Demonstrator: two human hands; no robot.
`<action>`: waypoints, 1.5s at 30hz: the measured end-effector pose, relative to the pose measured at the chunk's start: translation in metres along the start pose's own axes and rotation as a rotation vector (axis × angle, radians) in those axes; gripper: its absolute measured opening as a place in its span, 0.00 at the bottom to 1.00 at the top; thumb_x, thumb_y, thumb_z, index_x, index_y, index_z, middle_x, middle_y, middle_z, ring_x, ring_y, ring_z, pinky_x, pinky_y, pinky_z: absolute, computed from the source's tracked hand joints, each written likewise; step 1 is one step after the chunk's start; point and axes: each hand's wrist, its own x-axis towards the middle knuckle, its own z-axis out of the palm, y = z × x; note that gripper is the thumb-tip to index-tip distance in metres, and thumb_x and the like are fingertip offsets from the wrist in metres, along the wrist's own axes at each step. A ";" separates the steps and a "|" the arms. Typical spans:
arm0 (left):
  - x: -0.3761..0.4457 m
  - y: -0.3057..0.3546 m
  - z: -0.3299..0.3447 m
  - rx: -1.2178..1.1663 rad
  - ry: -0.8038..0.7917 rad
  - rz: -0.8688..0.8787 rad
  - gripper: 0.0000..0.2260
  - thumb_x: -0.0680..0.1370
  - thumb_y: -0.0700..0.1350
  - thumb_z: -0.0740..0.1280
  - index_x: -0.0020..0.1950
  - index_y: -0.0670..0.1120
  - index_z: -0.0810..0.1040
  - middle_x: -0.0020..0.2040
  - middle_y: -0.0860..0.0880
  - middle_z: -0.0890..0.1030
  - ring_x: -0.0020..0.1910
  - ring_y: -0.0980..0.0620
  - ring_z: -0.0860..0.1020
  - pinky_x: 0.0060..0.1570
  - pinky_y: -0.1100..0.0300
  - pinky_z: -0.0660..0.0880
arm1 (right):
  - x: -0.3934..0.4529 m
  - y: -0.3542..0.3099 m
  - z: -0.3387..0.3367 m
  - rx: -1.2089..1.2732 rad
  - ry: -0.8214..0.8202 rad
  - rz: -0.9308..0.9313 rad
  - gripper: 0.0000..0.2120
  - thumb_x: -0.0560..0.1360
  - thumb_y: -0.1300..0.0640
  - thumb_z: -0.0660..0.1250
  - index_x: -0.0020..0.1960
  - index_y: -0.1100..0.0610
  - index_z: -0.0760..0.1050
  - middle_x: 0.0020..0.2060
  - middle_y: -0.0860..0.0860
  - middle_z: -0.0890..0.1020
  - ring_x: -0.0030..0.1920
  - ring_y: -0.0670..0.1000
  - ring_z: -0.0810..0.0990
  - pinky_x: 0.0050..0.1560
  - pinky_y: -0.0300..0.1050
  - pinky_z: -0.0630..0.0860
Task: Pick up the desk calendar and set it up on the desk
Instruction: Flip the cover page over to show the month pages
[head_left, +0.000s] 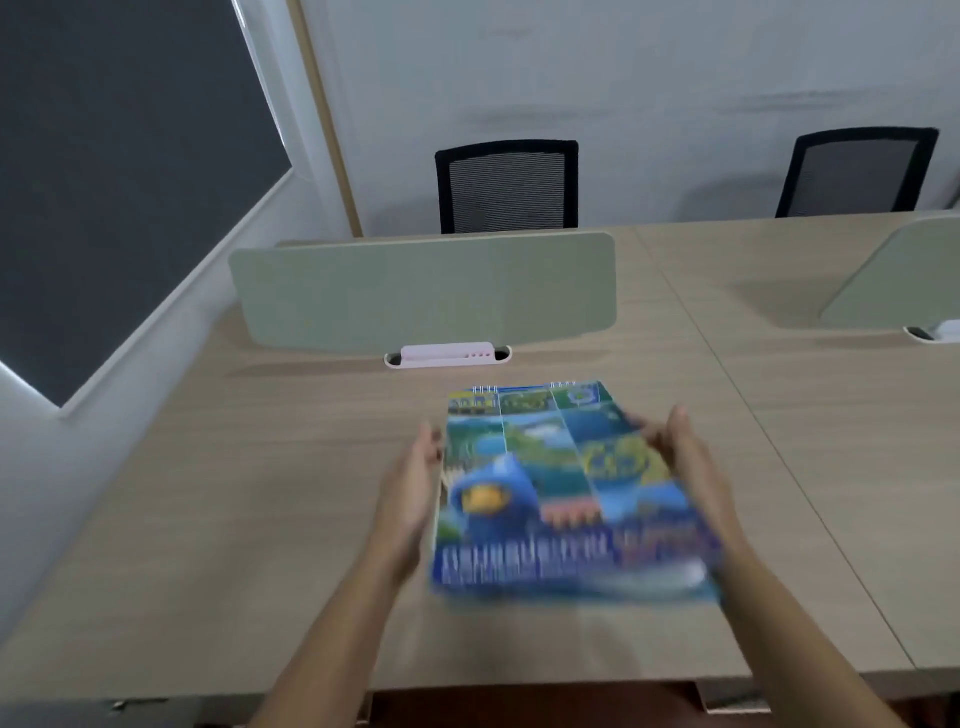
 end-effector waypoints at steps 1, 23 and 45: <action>0.007 0.020 -0.001 -0.034 -0.032 0.043 0.25 0.74 0.63 0.55 0.48 0.49 0.84 0.57 0.47 0.84 0.57 0.53 0.79 0.59 0.55 0.72 | 0.007 -0.016 0.003 0.042 -0.040 -0.051 0.27 0.73 0.34 0.55 0.42 0.56 0.80 0.44 0.46 0.84 0.41 0.39 0.82 0.45 0.36 0.77; 0.047 0.036 0.026 -0.451 -0.262 0.072 0.13 0.80 0.48 0.56 0.49 0.48 0.79 0.42 0.51 0.85 0.47 0.49 0.80 0.51 0.57 0.75 | 0.045 -0.067 0.049 -0.252 -0.199 0.104 0.17 0.78 0.72 0.50 0.66 0.74 0.64 0.60 0.69 0.72 0.44 0.55 0.68 0.30 0.31 0.67; 0.056 -0.050 0.000 0.358 0.083 0.087 0.10 0.74 0.41 0.70 0.53 0.47 0.75 0.51 0.51 0.81 0.54 0.48 0.80 0.49 0.59 0.75 | 0.063 0.050 0.030 -0.126 -0.366 0.239 0.24 0.72 0.49 0.69 0.65 0.53 0.70 0.60 0.51 0.80 0.60 0.50 0.79 0.55 0.43 0.75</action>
